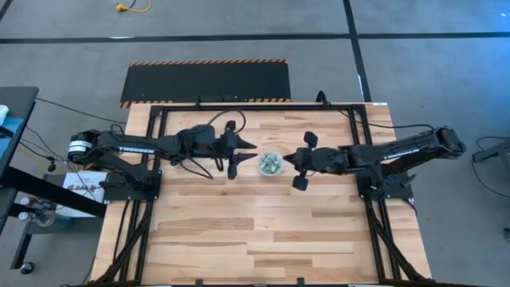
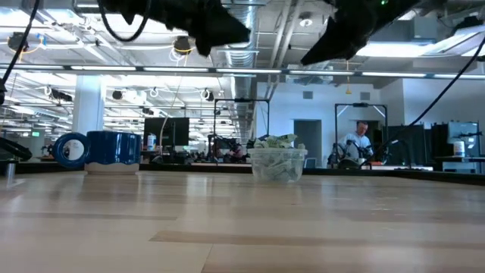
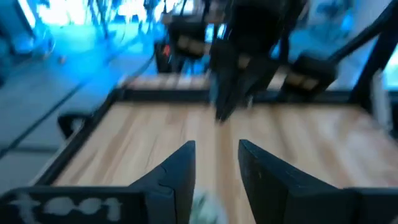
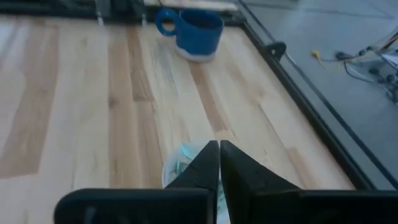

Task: Pick and place items into bin
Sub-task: Return to Home Position

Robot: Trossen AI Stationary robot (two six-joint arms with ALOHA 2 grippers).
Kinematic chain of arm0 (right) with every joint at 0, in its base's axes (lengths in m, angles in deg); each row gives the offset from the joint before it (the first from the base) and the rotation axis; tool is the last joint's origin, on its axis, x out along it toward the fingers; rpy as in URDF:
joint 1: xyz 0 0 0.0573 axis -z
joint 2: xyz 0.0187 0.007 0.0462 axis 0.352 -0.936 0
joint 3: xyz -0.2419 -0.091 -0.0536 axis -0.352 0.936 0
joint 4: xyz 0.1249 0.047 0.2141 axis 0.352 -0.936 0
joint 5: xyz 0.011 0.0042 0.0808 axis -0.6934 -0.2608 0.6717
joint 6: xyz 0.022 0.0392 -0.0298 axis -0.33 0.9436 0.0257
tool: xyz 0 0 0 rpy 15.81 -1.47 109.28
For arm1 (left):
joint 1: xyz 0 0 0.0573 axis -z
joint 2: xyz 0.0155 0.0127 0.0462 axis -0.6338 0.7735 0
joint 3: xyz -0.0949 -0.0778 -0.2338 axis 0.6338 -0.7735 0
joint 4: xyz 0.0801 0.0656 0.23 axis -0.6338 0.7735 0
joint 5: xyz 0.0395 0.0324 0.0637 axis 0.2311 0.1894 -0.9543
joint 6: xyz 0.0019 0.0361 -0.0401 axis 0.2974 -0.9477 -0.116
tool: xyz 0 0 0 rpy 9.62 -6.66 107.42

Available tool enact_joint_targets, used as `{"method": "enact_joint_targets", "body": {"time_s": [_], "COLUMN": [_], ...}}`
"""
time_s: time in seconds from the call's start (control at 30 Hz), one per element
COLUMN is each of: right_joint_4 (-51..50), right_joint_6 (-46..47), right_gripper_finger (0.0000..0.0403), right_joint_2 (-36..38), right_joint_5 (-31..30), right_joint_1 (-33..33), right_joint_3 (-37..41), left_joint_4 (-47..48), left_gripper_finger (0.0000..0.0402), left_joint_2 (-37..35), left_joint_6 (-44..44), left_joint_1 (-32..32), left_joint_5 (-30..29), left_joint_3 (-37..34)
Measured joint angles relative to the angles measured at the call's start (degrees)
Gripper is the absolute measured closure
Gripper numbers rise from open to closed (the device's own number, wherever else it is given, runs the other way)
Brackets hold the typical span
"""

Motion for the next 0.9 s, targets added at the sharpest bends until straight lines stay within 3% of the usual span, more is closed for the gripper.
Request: {"method": "enact_joint_targets", "body": {"time_s": [0.2,0.4,0.6,0.9], "right_joint_4": [0.13,-0.11,-0.86,1.36], "right_joint_6": [-0.43,-3.56,-6.36,-7.53], "right_gripper_finger": [0.04,0.0402,0.0402,0.0403], "right_joint_2": [6.99,15.89,24.41,38.03], "right_joint_5": [-0.24,-1.48,-1.46,-1.12], "right_joint_1": [-0.17,-0.37,-2.86,-4.04], "right_joint_3": [0.0,0.0,0.76,7.27], "left_joint_4": [2.28,8.31,14.94,17.11], "left_gripper_finger": [0.0339,0.0394,0.0398,0.04], "left_joint_2": [-5.32,-15.39,-26.25,-41.1], "left_joint_6": [-1.7,-3.23,-3.84,-4.23], "left_joint_1": [0.0,0.07,1.06,4.74], "left_joint_5": [0.61,0.87,0.69,-2.25], "left_joint_3": [3.54,4.0,4.0,-0.05]}}
